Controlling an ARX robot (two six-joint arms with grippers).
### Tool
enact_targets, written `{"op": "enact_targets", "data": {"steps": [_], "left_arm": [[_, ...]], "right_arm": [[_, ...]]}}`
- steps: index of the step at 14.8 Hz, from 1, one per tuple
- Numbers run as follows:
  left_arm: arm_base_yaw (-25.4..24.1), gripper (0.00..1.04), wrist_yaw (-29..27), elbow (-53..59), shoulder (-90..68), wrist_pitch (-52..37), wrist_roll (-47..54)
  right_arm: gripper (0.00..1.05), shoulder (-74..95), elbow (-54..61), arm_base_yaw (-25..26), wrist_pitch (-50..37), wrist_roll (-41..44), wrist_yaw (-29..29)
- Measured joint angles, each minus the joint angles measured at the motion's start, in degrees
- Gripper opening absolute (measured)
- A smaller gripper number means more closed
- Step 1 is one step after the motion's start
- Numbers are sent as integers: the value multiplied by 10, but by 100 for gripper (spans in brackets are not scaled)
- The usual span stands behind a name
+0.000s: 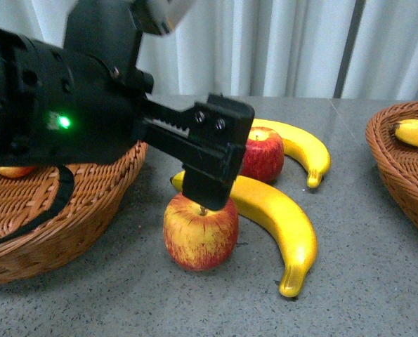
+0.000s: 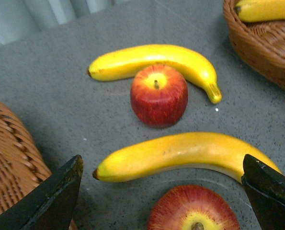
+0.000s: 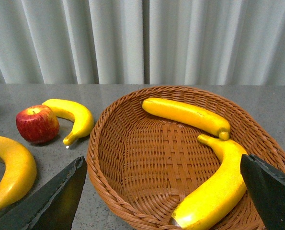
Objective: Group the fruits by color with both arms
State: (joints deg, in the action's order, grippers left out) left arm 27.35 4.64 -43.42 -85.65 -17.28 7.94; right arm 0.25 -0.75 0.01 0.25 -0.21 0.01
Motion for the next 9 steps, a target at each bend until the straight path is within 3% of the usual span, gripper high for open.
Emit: {"op": "enact_targets", "data": {"steps": [9], "left_arm": [[32,98,-6,-31,-88,59,15]], "right_arm": [[98,0,0,0,0,0,0]]}}
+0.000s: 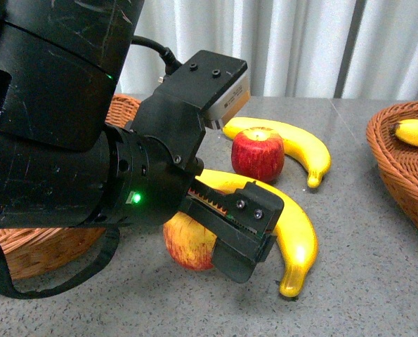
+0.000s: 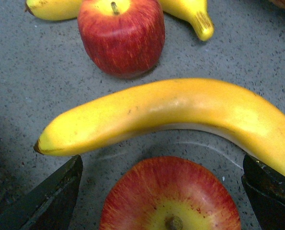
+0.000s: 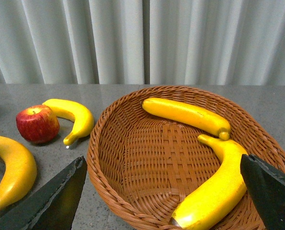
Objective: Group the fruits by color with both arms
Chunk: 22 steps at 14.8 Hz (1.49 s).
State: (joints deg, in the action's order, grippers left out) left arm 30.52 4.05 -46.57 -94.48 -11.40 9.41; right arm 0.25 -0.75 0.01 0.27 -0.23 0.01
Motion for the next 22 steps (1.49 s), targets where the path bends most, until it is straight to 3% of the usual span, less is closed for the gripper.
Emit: {"op": "enact_targets", "data": {"steps": [2,4,6,11,17,20,22], "left_arm": [[2,96,0,0,0,4,11],[2,75,-2,1,0,9,15],[2,64,3,2,0,9,16],[-22,62,12,3,55,-9,10],[-195,62,-86,1,124,-10,-160],[-238,62,-76,36,99,-25,-196],[-242,62,-56,49,65,-44,-189]], "right_arm": [[98,0,0,0,0,0,0],[98,0,0,0,0,0,0],[98,0,0,0,0,0,0],[98,0,0,0,0,0,0],[98,0,0,0,0,0,0],[98,0,0,0,0,0,0],[98,0,0,0,0,0,0]]}}
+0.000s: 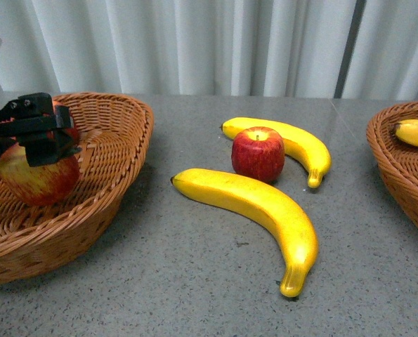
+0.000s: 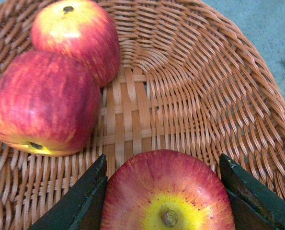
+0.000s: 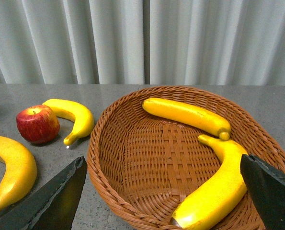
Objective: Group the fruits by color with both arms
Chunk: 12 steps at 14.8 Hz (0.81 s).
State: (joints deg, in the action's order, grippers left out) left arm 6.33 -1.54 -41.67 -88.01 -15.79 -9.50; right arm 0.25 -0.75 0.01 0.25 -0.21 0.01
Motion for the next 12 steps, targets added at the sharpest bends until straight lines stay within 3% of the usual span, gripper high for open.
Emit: {"op": "enact_targets", "data": {"steps": [1,4,7,12], "left_arm": [[5,62,-3,0,-3,14,6],[21,95,-12,4,14,39,25],[77,98,-14,-31,113,64,55],[149,98,49,-143,-22,38,125]], "right_arm": [[98,0,0,0,0,0,0],[98,0,0,0,0,0,0],[98,0,0,0,0,0,0],[98,0,0,0,0,0,0]]}}
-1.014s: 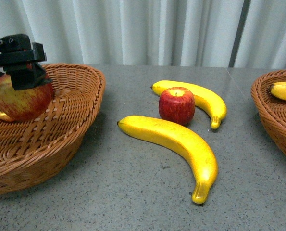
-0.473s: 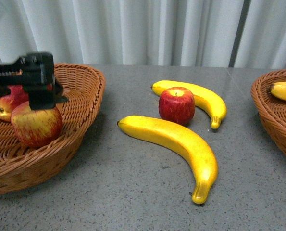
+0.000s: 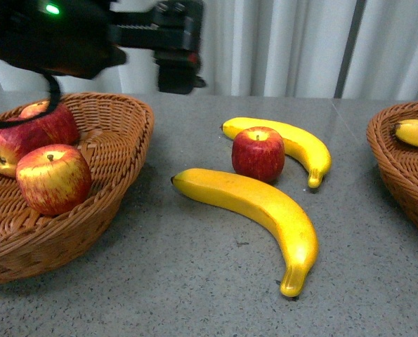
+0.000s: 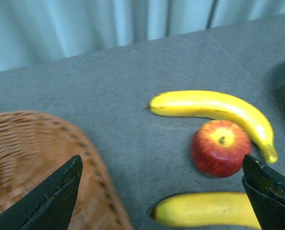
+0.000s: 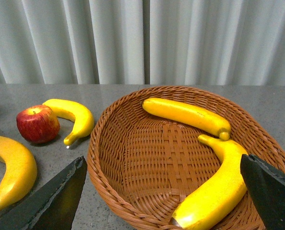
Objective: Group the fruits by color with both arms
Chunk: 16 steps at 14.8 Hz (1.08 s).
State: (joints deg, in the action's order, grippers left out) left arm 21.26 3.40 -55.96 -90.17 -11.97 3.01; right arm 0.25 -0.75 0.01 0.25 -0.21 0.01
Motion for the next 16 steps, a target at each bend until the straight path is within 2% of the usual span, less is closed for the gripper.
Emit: {"op": "enact_targets", "data": {"steps": [5,7,10,11,14,16], "left_arm": [[62,98,45,-140,-157,22,77],[64,98,61,-227,-257,38,82],[57,98,73,-252,-318,59,76],[54,96,79,-253,-322,57,75],[52,71,87,-254,-325,46,67],[52,66,87,-254,-325,43,65]], "right_arm": [[98,0,0,0,0,0,0],[98,0,0,0,0,0,0],[98,0,0,0,0,0,0],[98,0,0,0,0,0,0],[98,0,0,0,0,0,0],[98,0,0,0,0,0,0]]}}
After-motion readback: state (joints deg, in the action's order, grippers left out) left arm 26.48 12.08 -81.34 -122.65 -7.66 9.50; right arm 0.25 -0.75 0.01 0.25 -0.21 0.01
